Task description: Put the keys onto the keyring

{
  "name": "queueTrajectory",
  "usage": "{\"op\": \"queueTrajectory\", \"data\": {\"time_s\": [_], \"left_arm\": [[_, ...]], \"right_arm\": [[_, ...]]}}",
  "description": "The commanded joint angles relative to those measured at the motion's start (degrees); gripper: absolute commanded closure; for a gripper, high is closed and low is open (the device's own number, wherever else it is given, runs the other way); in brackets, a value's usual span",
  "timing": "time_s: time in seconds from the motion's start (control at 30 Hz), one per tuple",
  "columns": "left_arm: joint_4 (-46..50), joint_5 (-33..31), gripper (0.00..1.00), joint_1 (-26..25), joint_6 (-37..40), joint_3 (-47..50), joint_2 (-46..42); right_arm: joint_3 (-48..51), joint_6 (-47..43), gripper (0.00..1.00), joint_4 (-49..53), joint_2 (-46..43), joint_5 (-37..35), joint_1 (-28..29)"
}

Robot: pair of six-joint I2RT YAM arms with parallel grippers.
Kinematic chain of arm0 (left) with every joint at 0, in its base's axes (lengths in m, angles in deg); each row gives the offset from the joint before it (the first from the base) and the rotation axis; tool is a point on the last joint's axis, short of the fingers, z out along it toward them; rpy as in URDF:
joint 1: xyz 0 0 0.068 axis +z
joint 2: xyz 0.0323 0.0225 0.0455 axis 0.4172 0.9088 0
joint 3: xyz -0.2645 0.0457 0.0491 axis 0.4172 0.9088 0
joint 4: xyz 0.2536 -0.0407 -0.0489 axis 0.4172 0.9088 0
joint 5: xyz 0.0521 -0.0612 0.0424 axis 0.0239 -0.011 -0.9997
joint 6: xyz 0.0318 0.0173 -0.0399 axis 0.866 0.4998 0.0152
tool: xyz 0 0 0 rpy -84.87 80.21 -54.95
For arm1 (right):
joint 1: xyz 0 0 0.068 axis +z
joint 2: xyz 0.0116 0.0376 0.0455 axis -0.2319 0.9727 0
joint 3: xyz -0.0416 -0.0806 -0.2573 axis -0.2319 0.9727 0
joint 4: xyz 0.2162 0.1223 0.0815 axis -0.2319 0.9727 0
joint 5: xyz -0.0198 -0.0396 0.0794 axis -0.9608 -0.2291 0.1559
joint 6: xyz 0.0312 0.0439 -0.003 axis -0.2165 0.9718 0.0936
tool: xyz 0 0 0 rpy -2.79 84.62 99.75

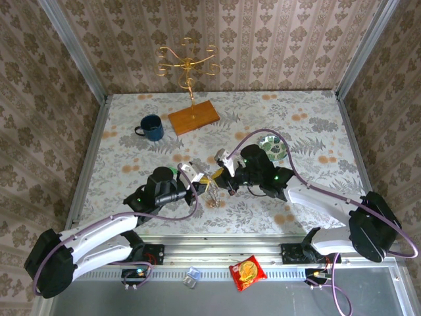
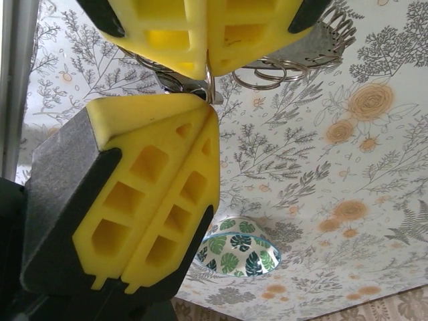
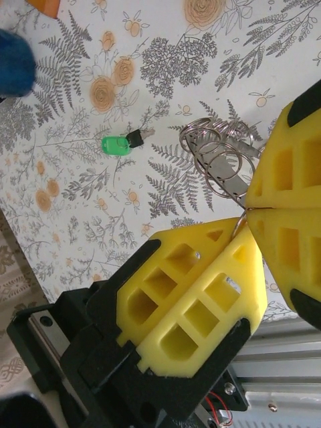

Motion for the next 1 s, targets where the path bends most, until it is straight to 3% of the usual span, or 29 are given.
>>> {"op": "queueTrajectory", "data": {"time_s": [0.0,0.27,0.6,0.97], "left_arm": [[-2.7,-0.6,1.00,-0.7,2.0,0.2,-1.5],[-2.3,-1.7,1.00,-1.2,2.9,0.4,-1.5],[-2.6,-3.3,1.00,-1.9,3.6,0.9,-1.3],[-3.7,-4.1,1.00,-2.1,3.8,1.5,-2.2]], "right_arm": [[-1.9,3.2,1.00,-1.3,1.3,-1.9,-0.2],[-1.6,6.2,1.00,-2.5,1.4,-2.1,-0.5],[-0.7,7.9,0.92,-3.5,1.4,-1.6,-1.1],[-1.0,8.2,0.93,-2.3,2.6,-2.1,-1.4]]}}
